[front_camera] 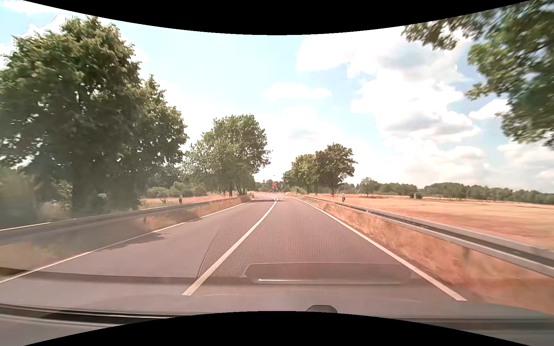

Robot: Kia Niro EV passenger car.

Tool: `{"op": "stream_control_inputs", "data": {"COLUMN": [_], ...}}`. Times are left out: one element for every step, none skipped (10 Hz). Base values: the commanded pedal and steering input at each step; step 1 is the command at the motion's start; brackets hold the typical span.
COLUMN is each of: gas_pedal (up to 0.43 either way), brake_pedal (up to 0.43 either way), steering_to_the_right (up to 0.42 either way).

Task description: Follow the waypoints while adhering to traffic rules and regulations

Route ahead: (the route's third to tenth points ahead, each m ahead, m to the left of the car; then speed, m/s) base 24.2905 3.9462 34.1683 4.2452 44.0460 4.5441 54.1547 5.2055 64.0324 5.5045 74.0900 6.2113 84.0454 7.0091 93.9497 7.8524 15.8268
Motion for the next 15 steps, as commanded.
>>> {"op": "stream_control_inputs", "data": {"gas_pedal": [0.0,0.0,0.0,0.0,0.0,0.0,0.0,0.0,0.0,0.0,0.0,0.0,0.0,0.0,0.0], "brake_pedal": [0.0,0.0,0.0,0.0,0.0,0.0,0.0,0.0,0.0,0.0,0.0,0.0,0.0,0.0,0.0], "steering_to_the_right": [-0.009,-0.009,-0.009,-0.009,-0.009,-0.009,-0.009,-0.009,-0.009,-0.009,-0.009,-0.009,-0.009,-0.009,-0.009]}}
